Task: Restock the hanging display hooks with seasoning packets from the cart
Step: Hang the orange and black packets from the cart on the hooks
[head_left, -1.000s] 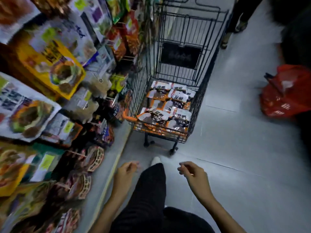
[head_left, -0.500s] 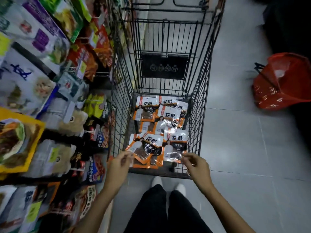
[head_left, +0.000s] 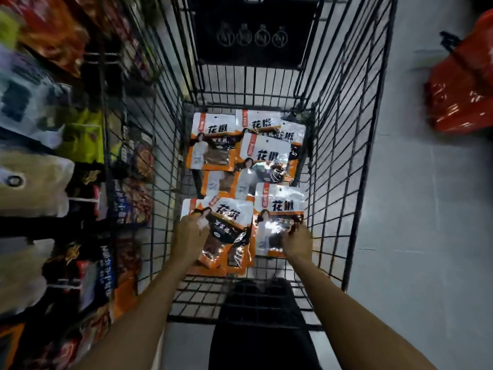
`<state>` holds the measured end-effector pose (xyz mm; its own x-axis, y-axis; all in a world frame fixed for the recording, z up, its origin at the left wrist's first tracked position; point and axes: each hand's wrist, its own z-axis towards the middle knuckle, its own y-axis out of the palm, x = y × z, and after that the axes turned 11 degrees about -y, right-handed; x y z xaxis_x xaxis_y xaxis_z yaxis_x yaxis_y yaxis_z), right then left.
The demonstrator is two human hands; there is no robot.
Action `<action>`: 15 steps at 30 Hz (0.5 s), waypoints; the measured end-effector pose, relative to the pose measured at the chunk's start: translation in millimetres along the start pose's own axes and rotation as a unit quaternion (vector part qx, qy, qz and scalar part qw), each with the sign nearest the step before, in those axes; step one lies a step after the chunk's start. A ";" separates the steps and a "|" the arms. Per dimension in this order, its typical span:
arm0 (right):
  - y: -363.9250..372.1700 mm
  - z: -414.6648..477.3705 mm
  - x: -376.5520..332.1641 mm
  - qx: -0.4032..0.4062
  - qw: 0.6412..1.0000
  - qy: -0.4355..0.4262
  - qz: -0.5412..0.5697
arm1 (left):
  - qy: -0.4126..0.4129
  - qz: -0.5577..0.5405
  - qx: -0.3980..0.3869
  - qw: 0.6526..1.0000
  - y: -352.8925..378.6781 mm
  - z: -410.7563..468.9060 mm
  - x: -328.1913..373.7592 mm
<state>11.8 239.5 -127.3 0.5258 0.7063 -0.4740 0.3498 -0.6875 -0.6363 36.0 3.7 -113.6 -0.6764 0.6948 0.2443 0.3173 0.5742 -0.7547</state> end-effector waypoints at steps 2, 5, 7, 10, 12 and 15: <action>14.2 8.6 0.9 0.001 0.998 0.039 -0.050 | -0.019 0.023 0.012 0.999 10.8 10.4 -4.4; 29.9 12.7 -0.9 0.008 0.992 0.061 -0.109 | -0.037 0.054 0.015 0.998 23.2 15.0 -5.7; 37.6 14.9 -0.6 0.006 0.986 0.062 -0.152 | -0.044 0.084 0.009 0.995 27.9 16.1 -2.8; 45.2 14.3 1.3 -0.004 0.983 0.054 -0.174 | -0.086 0.101 -0.002 0.991 27.5 12.9 2.1; 46.6 13.9 2.4 0.007 0.984 0.052 -0.169 | -0.131 0.092 -0.016 0.987 24.8 9.5 4.8; 46.0 13.6 1.9 0.019 0.986 0.059 -0.156 | -0.180 0.047 -0.032 0.982 21.5 8.8 7.6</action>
<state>18.4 211.5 -165.7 0.4838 0.8567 -0.1788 0.4811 -0.4310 -0.7634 31.8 17.5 -133.3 -0.8295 0.5548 -0.0640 0.4230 0.5493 -0.7206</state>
